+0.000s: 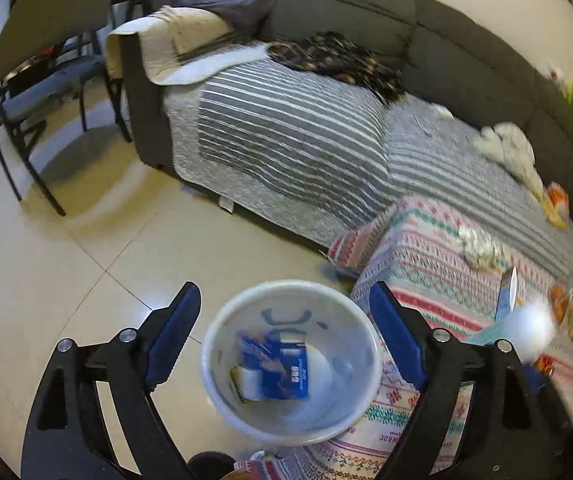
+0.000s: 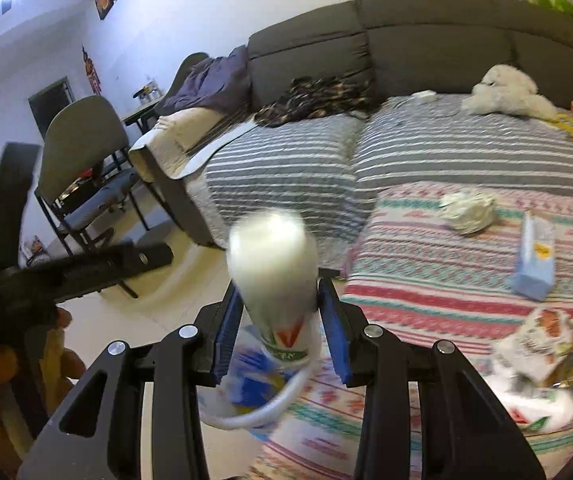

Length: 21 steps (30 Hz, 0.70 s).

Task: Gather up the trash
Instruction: 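Grasp the blue snack packet with the left gripper and drop it in the bin, then lower the white bottle into the bin and open the right gripper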

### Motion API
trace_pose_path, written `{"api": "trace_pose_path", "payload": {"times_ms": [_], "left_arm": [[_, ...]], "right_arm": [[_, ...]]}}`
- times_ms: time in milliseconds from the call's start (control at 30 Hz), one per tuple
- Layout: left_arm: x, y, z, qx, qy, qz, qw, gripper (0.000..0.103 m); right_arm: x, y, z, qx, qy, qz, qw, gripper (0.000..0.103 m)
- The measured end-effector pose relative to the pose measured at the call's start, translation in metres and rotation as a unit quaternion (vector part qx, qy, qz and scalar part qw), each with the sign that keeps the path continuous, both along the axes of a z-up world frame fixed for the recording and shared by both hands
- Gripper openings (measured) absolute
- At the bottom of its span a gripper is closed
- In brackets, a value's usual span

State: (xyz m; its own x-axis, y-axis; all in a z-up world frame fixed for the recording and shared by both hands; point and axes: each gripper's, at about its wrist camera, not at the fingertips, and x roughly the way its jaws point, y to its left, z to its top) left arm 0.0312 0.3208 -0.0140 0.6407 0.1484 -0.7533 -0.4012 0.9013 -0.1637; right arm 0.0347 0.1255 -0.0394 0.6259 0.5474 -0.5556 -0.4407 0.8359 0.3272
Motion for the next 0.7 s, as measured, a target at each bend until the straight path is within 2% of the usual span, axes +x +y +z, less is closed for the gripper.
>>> {"api": "trace_pose_path", "payload": {"times_ms": [267,400,433,467,500,600,700], "left_arm": [[-0.026,0.055,0.019,-0.045,-0.033,0.082,0.9951,0.083],[-0.036,0.069,0.025,-0.051,-0.042,0.097,0.993,0.083],[-0.037,0.07,0.026,-0.048,-0.043,0.1,0.9929,0.083],[-0.038,0.071,0.027,-0.043,-0.043,0.102,0.9929,0.083],[-0.039,0.071,0.028,-0.039,-0.043,0.103,0.993,0.083],[-0.039,0.068,0.03,-0.027,-0.045,0.103,0.9933,0.084],[-0.04,0.066,0.032,-0.019,-0.051,0.102,0.9933,0.09]], "right_arm": [[0.006,0.053,-0.011,-0.013,0.005,0.031,0.999,0.039],[0.009,0.076,-0.013,-0.022,0.005,0.046,0.999,0.04],[0.01,0.079,-0.013,-0.025,0.004,0.046,0.999,0.043],[0.01,0.081,-0.013,-0.029,0.001,0.043,0.999,0.056],[0.009,0.082,-0.012,-0.03,-0.001,0.04,0.999,0.063],[0.011,0.082,-0.009,-0.038,-0.006,0.029,0.999,0.069],[0.013,0.075,-0.005,-0.048,-0.012,0.013,0.999,0.072]]}}
